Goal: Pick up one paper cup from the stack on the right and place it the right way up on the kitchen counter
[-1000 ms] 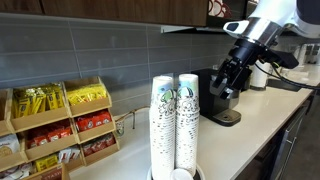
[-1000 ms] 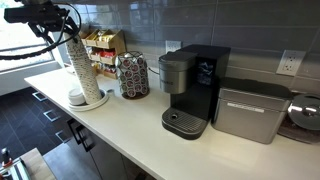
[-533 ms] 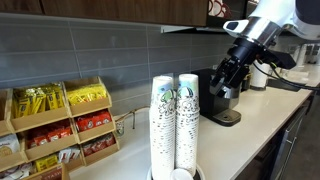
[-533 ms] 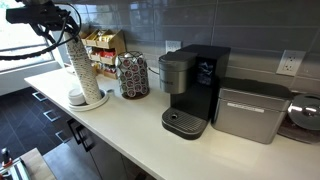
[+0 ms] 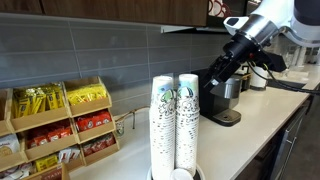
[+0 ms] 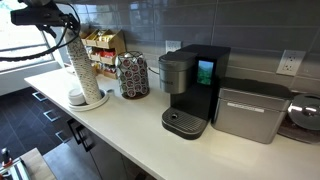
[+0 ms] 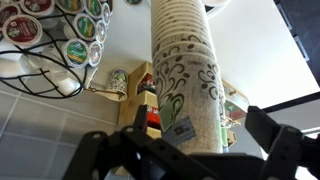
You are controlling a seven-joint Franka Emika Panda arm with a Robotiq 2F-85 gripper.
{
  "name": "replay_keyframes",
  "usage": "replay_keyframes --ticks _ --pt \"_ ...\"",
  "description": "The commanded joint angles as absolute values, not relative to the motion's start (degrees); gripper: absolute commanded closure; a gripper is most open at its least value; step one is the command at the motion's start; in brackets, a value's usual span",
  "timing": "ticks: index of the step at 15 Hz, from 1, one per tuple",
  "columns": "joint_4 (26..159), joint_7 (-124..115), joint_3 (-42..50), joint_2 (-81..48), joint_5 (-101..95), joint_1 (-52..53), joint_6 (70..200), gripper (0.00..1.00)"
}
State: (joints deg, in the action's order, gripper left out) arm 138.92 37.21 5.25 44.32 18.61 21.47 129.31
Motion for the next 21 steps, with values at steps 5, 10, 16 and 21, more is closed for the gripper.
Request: replay_keyframes --ticks 5,10,16,21 --pt "143.09 41.20 7.39 45.81 25.64 26.09 137.30 0.00" --pt "144.41 42.72 7.85 45.80 27.02 27.65 142.02 0.00" --pt "145.76 43.06 8.90 45.55 28.00 30.19 147.24 0.00" --pt "146.59 43.32 10.40 45.48 27.81 32.46 150.77 0.06"
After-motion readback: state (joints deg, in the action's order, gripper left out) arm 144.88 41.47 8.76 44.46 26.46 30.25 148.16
